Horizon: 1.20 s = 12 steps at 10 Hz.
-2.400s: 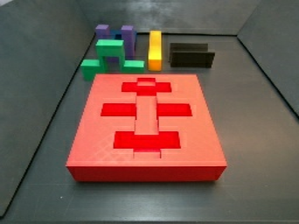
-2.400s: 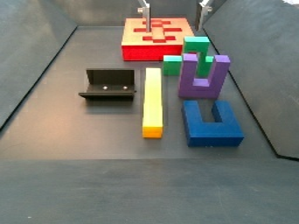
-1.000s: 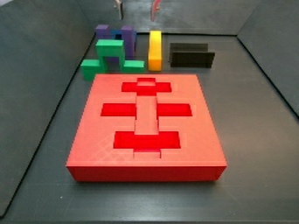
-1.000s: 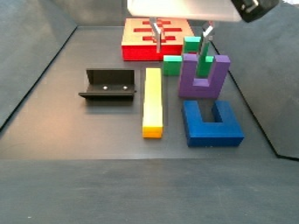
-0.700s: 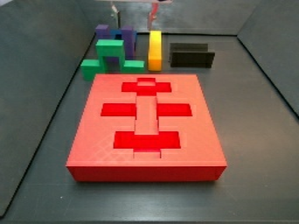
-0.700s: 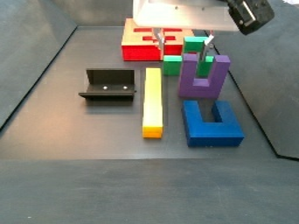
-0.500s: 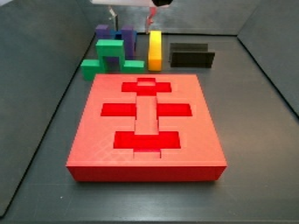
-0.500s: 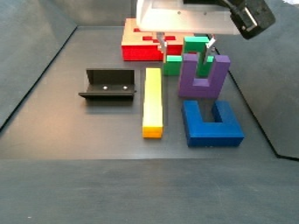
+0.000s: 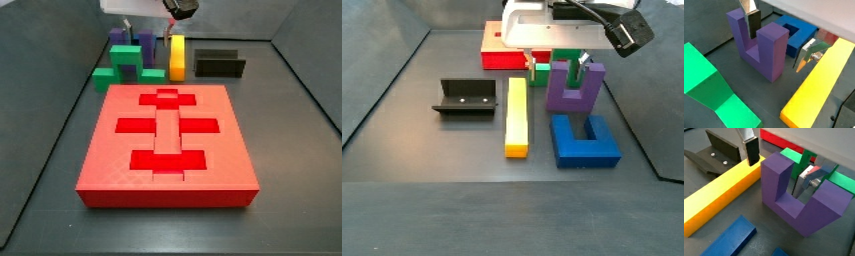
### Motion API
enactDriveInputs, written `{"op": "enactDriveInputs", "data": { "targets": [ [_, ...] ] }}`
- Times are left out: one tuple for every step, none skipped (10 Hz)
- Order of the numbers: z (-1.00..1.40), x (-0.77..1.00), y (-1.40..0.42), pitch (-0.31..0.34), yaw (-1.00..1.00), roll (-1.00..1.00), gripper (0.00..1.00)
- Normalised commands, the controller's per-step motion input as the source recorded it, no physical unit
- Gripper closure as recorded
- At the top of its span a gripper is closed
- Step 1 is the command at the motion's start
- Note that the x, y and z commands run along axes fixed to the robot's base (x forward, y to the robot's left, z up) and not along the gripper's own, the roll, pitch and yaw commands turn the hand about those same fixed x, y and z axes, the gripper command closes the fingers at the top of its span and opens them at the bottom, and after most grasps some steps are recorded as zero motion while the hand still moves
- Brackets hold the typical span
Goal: Pick up the purple object. Move up. Move to above the board. Insert the purple object.
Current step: Pick up the purple object.
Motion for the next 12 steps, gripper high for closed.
{"op": "enactDriveInputs", "data": {
  "targets": [
    [0.00,0.00,0.00,0.000,0.00,0.01,0.00],
    [-0.01,-0.03,0.02,0.000,-0.05,0.06,0.00],
    [0.00,0.00,0.00,0.000,0.00,0.00,0.00],
    [0.00,0.00,0.00,0.000,0.00,0.00,1.00],
    [0.00,0.00,0.00,0.000,0.00,0.00,1.00],
    [0.00,0.00,0.00,0.000,0.00,0.00,1.00],
    [0.00,0.00,0.00,0.000,0.00,0.00,1.00],
    [0.00,0.00,0.00,0.000,0.00,0.00,1.00],
    [0.00,0.00,0.00,0.000,0.00,0.00,1.00],
    [0.00,0.00,0.00,0.000,0.00,0.00,1.00],
    [0.00,0.00,0.00,0.000,0.00,0.00,1.00],
    [0.00,0.00,0.00,0.000,0.00,0.00,1.00]
  ]
}}
